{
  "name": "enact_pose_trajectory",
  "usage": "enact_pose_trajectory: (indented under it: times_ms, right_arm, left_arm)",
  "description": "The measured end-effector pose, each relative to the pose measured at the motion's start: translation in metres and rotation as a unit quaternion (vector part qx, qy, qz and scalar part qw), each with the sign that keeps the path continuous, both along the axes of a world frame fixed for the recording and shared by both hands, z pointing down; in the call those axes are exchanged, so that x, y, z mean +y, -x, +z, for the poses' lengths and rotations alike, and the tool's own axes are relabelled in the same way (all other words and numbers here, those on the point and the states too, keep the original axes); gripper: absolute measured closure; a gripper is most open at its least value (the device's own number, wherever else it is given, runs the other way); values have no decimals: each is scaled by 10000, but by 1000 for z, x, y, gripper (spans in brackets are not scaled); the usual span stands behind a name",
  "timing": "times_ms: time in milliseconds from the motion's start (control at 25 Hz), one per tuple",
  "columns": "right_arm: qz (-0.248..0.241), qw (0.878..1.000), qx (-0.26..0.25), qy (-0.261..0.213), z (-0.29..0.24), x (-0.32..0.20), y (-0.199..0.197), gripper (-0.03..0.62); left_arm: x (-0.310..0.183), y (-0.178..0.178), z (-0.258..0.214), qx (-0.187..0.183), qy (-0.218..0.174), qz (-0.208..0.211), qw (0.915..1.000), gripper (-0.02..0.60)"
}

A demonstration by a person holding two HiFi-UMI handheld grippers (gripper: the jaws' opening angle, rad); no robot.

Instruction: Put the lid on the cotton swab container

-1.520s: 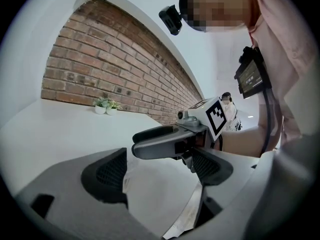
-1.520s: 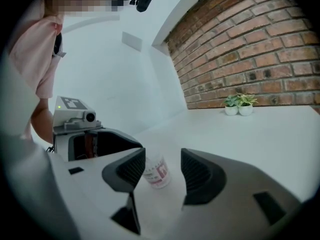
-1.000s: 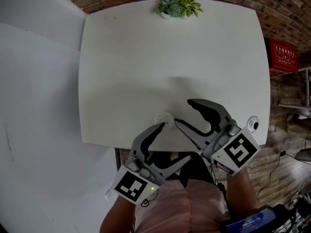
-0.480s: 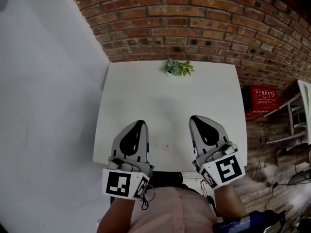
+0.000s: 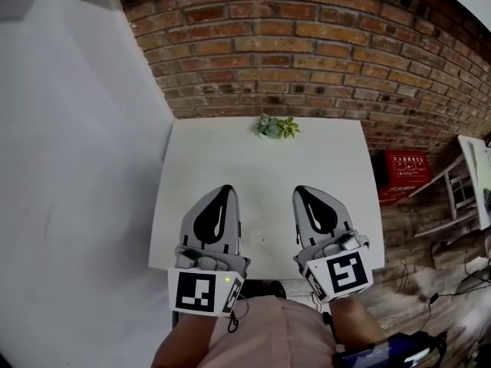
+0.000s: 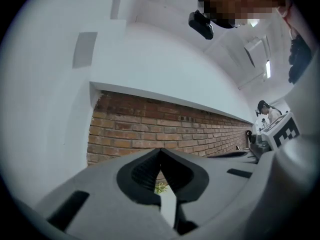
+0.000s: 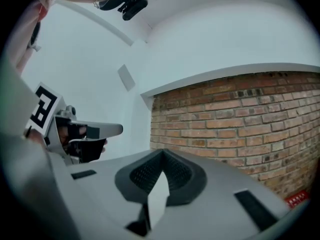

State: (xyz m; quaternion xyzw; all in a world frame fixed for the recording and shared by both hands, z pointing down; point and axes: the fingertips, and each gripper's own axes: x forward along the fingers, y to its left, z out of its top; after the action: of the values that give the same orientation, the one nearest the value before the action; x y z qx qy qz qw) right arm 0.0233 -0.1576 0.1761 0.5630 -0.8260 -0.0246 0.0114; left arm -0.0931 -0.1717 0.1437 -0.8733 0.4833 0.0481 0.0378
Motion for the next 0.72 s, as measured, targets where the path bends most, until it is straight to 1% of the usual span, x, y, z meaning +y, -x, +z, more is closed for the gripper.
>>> enact_pose_trajectory:
  times_ms: [360, 720]
  right_arm:
    - [111, 9999, -29, -70, -1, 7, -3, 589]
    - [115, 9999, -44, -44, 1, 11, 0, 589]
  left_arm:
    - [1, -3, 4, 60, 40, 98, 9999, 581]
    - [6, -8, 10, 16, 120, 196, 9997, 581]
